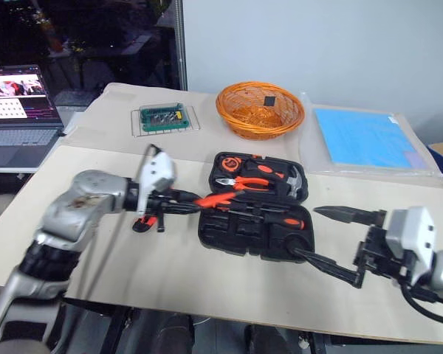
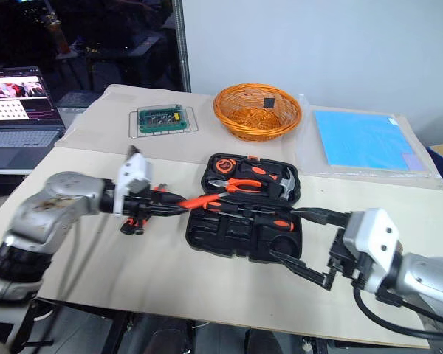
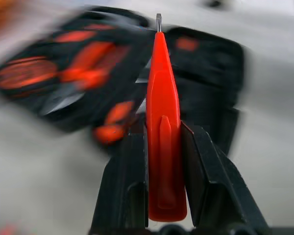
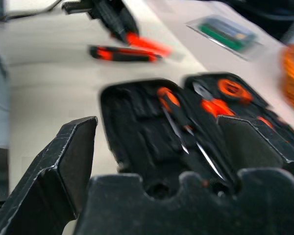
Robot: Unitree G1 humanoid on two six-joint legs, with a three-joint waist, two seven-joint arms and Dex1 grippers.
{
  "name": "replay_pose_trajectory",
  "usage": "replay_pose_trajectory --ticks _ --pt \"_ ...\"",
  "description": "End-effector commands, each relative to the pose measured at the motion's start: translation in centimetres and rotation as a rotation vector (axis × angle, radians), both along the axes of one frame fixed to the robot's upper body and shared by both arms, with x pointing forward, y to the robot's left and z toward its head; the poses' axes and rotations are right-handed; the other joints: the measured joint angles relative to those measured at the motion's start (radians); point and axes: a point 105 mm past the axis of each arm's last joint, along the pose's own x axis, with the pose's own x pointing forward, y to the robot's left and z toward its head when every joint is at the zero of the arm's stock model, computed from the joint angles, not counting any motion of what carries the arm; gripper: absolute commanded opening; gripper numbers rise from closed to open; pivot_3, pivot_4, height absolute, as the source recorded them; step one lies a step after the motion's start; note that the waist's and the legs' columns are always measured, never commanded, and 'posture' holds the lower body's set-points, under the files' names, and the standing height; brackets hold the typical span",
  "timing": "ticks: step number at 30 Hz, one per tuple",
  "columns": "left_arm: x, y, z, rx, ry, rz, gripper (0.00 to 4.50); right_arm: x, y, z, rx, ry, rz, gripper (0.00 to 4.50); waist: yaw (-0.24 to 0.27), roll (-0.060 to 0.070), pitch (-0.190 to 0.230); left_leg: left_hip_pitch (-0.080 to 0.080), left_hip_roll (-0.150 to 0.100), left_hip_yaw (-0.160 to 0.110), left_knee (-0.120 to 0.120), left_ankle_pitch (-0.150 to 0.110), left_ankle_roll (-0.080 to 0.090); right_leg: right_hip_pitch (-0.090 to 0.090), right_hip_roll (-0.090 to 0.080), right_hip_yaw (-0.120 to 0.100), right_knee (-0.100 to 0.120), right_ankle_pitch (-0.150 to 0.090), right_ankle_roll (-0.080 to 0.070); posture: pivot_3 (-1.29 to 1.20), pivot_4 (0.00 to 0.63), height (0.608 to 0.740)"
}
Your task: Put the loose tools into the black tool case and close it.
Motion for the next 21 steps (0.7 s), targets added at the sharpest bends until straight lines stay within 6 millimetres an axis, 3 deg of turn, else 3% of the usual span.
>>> replay_pose_trajectory --ticks 1,11,21 --pt "1.3 -1.7 -0.9 0.094 -0.05 -0.068 0.54 -0.8 -0.9 1.1 -0.029 -0.049 -0.058 4.5 -0.004 0.0 0.0 0.0 0.0 0.0 0.0 0.0 0.0 0.0 0.0 0.0 0.0 0.0 0.0 0.0 0.15 0.74" --pt "3.0 -4.7 -4.3 0.257 -0.055 -0.183 0.54 -2.2 -3.2 0.9 -0.08 -0.013 -0.148 4.5 -0.002 0.0 0.0 -0.001 -0.001 -0.002 0.004 0.0 0.001 0.002 0.001 0.001 0.0 0.0 0.002 0.0 0.15 0.74" --pt "3.8 -3.6 -5.4 0.351 -0.054 -0.207 0.54 -2.6 -2.8 0.7 -0.085 0.001 -0.139 4.5 -0.003 0.0 0.0 -0.001 -0.001 -0.004 0.008 0.0 0.001 0.005 0.0 0.0 0.001 0.0 0.002 0.0 0.15 0.74"
